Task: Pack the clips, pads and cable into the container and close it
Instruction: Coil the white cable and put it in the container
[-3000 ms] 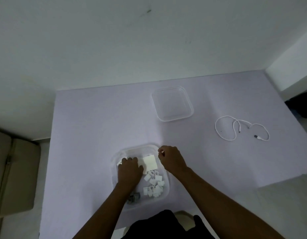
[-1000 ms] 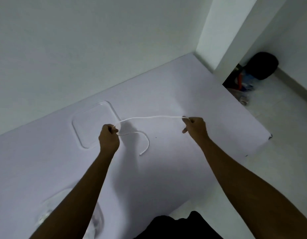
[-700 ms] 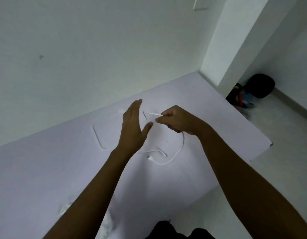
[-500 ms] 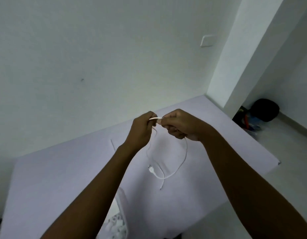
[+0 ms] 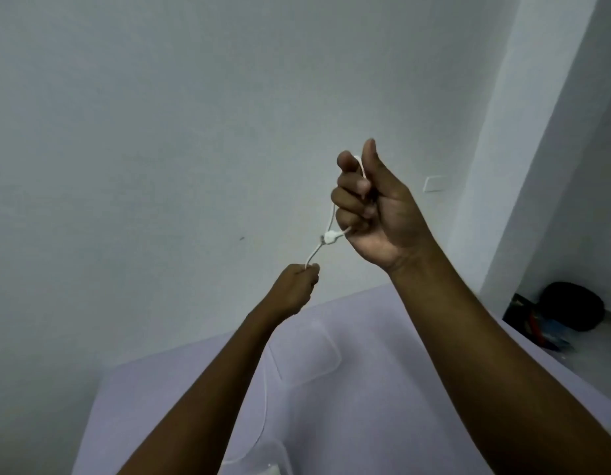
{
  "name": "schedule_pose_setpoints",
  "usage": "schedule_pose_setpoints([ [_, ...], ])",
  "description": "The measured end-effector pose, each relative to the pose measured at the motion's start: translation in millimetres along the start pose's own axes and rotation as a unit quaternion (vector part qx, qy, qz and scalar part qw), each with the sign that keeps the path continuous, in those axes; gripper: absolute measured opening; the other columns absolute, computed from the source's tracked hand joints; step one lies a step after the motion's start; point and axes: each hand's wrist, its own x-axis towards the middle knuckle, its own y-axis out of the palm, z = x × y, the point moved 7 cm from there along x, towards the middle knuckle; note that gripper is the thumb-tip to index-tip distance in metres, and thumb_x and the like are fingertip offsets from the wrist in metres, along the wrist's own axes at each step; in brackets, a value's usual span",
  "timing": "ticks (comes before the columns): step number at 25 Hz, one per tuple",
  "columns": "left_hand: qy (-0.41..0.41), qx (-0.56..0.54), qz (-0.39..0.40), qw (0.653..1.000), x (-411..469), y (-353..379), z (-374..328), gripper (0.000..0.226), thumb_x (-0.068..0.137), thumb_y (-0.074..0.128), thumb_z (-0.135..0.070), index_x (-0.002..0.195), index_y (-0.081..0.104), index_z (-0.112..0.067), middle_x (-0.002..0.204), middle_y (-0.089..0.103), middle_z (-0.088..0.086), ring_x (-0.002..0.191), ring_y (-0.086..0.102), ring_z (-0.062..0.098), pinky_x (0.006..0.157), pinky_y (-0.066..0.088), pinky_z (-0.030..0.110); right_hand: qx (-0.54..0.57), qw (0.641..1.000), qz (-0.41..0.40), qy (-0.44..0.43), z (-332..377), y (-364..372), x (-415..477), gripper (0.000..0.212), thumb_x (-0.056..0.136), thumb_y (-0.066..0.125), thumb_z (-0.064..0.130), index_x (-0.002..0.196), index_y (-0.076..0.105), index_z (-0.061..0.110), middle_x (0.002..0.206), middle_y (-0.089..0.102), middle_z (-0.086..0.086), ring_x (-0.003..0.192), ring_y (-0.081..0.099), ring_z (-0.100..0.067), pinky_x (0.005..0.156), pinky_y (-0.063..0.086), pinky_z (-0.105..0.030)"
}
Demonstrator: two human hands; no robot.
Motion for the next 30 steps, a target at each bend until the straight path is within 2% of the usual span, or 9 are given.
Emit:
schedule_pose_setpoints([
  [3, 0.062, 0.069, 0.007, 0.996, -2.2, -12.6, -16.7, 0.038, 0.096, 0.042, -0.031, 0.062, 0.029, -0.02, 0.055, 0.028, -0.006, 0.047, 0.022, 0.01, 0.046, 0.02, 0.024, 0.057, 0.995, 0.032, -0.076, 13.3, 28.4, 10.6, 0.034, 0.097, 0.049, 0.032, 0.115, 0.064, 0.007, 0.087, 0.067, -0.001, 0.069, 0.054, -0.007, 0.057, 0.046, -0.017],
  [5, 0.07, 0.084, -0.007, 0.994, -4.2, -24.0, -14.6, 0.038, 0.095, 0.044, -0.03, 0.062, 0.028, -0.021, 0.055, 0.027, -0.006, 0.048, 0.021, 0.01, 0.048, 0.02, 0.026, 0.025, 0.995, 0.011, -0.095, 14.9, 30.1, 14.3, 0.034, 0.104, 0.04, 0.036, 0.115, 0.063, 0.013, 0.08, 0.067, -0.003, 0.069, 0.064, -0.015, 0.067, 0.055, -0.027],
  [8, 0.043, 0.119, -0.022, 0.992, -2.9, -36.1, -2.0, 0.036, 0.093, 0.046, -0.024, 0.061, 0.03, -0.018, 0.053, 0.028, -0.005, 0.045, 0.022, 0.009, 0.051, 0.022, 0.028, -0.045, 0.997, -0.03, -0.053, 2.6, 24.2, 14.3, 0.04, 0.104, 0.032, 0.052, 0.101, 0.058, 0.022, 0.051, 0.035, 0.005, 0.035, 0.029, -0.007, 0.038, 0.034, -0.019],
  [10, 0.038, 0.147, -0.018, 0.988, -3.1, -38.6, 4.8, 0.037, 0.094, 0.047, -0.023, 0.062, 0.031, -0.017, 0.053, 0.03, -0.006, 0.046, 0.023, 0.009, 0.053, 0.024, 0.029, -0.065, 0.996, -0.038, -0.04, 0.6, 24.6, 16.1, 0.04, 0.102, 0.036, 0.053, 0.094, 0.057, 0.02, 0.052, 0.022, 0.006, 0.04, 0.016, -0.008, 0.037, 0.017, -0.02],
  [15, 0.149, 0.202, -0.028, 0.968, -31.0, -48.6, -43.3, 0.047, 0.095, 0.055, -0.036, 0.059, 0.031, -0.019, 0.053, 0.031, -0.007, 0.049, 0.027, 0.01, 0.051, 0.026, 0.025, -0.227, 0.956, -0.112, -0.148, 15.6, 4.5, 36.8, 0.04, 0.105, 0.04, 0.039, 0.076, 0.051, 0.014, 0.061, 0.04, -0.001, 0.054, 0.043, -0.016, 0.057, 0.029, -0.03],
  [17, 0.235, 0.179, -0.062, 0.953, -54.3, -64.0, -81.1, 0.043, 0.093, 0.061, -0.034, 0.061, 0.038, -0.018, 0.053, 0.036, -0.009, 0.049, 0.031, 0.008, 0.05, 0.027, 0.02, -0.355, 0.917, -0.16, -0.089, 8.8, -16.8, 38.5, 0.041, 0.106, 0.038, 0.04, 0.077, 0.047, 0.013, 0.061, 0.043, -0.004, 0.048, 0.05, -0.019, 0.052, 0.035, -0.029],
  [20, 0.273, 0.095, -0.04, 0.956, -77.3, -91.5, -124.9, 0.031, 0.089, 0.069, -0.015, 0.065, 0.052, -0.009, 0.051, 0.04, -0.01, 0.048, 0.034, 0.006, 0.05, 0.03, 0.017, -0.455, 0.879, -0.135, 0.035, -16.6, -33.5, 31.4, 0.041, 0.106, 0.036, 0.044, 0.083, 0.045, 0.011, 0.062, 0.044, -0.007, 0.038, 0.043, -0.019, 0.045, 0.03, -0.026],
  [26, 0.322, 0.037, -0.006, 0.946, -84.8, -107.5, -166.2, 0.02, 0.093, 0.064, -0.012, 0.075, 0.066, -0.003, 0.046, 0.048, -0.015, 0.041, 0.036, 0.0, 0.046, 0.029, 0.012, -0.442, 0.879, -0.056, 0.169, -49.2, -23.4, 22.4, 0.043, 0.104, 0.041, 0.045, 0.072, 0.04, 0.016, 0.056, 0.037, -0.004, 0.045, 0.038, -0.019, 0.047, 0.029, -0.026],
  [30, 0.318, -0.049, -0.061, 0.945, -73.1, -133.4, -159.4, 0.028, 0.086, 0.071, -0.035, 0.074, 0.068, -0.01, 0.052, 0.032, -0.003, 0.049, 0.019, 0.02, 0.048, 0.016, 0.029, -0.131, 0.975, -0.171, 0.061, -28.2, -39.1, 25.8, 0.042, 0.104, 0.042, 0.039, 0.068, 0.044, 0.017, 0.06, 0.042, -0.004, 0.051, 0.05, -0.023, 0.052, 0.042, -0.029],
])
